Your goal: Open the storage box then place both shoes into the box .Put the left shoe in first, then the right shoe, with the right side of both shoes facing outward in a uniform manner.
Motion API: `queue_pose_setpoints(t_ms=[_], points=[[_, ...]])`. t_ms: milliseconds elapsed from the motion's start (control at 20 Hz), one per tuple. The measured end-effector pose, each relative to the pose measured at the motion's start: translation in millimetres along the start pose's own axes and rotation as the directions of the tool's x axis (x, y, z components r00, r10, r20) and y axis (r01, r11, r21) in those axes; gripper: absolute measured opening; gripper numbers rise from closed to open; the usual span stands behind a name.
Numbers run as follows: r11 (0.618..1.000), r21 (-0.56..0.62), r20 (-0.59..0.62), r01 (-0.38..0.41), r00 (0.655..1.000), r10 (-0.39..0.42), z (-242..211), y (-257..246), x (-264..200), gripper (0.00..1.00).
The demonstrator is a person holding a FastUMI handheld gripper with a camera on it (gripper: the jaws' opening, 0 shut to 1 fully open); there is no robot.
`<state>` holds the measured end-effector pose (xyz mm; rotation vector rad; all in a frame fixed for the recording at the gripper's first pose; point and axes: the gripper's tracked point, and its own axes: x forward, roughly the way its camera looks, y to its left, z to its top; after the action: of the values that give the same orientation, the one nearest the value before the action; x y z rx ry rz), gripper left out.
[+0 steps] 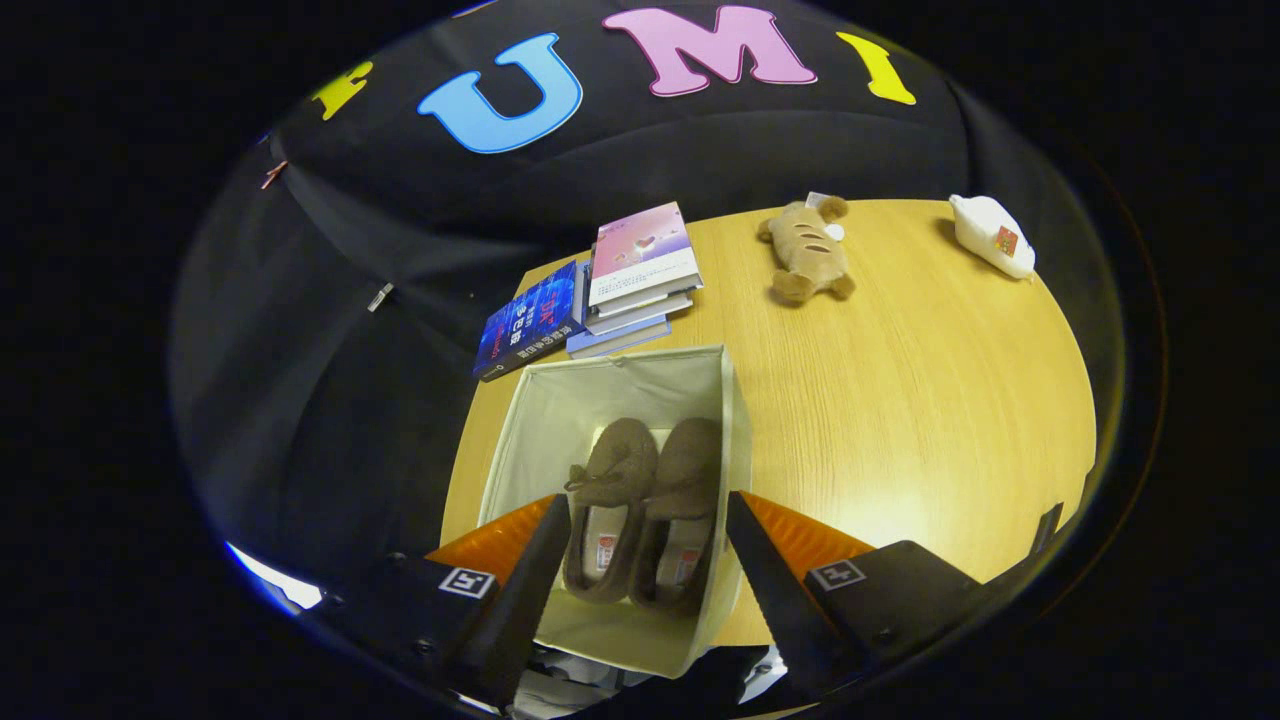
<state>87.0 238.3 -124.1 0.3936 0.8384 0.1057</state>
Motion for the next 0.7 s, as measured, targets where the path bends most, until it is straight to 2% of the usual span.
queue_pose_setpoints(t_ms=[200,350,500,700], points=[[0.998,-0.057,0.134,0.016,0.991,-0.008,25.5,-28.2,-38.0,0.99],[0.992,-0.109,0.255,0.060,0.966,-0.031,49.6,-63.7,-72.7,0.99],[0.982,-0.161,0.366,0.100,0.930,-0.034,74.0,-99.4,-108.5,0.99],[0.966,-0.198,0.512,0.167,0.858,-0.043,106.6,-146.9,-154.5,0.99]])
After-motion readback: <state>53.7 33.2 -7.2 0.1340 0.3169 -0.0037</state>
